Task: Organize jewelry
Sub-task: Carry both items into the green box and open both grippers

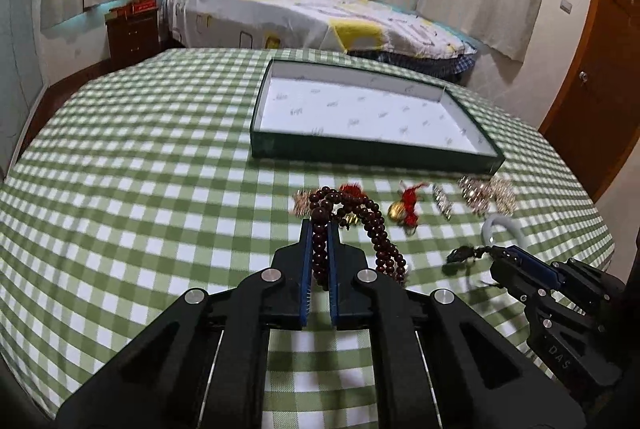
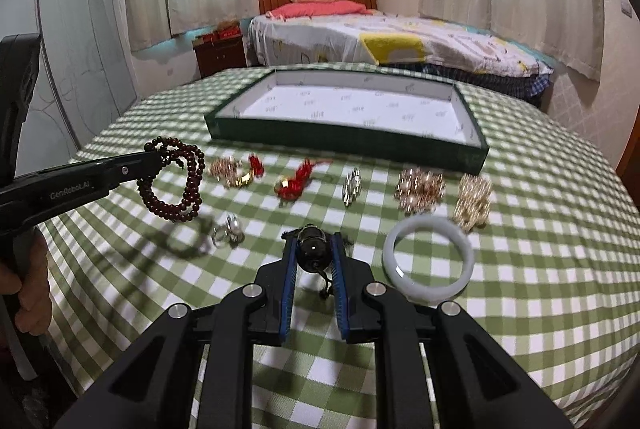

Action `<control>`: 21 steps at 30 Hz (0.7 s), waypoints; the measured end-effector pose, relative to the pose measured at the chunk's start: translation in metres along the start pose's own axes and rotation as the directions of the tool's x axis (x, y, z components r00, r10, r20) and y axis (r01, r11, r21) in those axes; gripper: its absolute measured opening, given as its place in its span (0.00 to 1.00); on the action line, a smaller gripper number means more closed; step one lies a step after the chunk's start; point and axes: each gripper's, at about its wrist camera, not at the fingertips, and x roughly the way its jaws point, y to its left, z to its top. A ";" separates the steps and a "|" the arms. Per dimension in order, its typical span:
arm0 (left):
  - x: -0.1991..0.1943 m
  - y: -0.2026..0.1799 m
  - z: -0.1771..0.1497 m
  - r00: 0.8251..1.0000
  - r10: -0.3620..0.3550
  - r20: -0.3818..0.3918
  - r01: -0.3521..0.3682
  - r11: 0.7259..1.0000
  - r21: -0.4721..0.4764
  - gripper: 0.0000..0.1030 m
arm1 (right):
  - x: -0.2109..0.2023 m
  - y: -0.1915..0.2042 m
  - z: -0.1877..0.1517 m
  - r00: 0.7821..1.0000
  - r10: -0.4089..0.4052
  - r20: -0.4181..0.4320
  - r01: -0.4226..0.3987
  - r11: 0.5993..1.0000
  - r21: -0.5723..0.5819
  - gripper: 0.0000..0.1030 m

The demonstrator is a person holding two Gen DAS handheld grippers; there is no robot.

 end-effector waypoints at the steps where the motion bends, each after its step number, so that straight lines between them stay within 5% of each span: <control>1: -0.001 -0.001 0.003 1.000 -0.003 0.006 0.003 1.000 0.001 0.07 | -0.002 0.000 0.003 1.000 0.002 0.009 -0.002 1.000 0.003 0.17; 21: 0.026 -0.013 0.095 0.993 -0.048 0.106 0.049 0.999 -0.007 0.07 | -0.006 -0.054 0.107 0.969 -0.089 0.232 0.075 0.995 0.071 0.17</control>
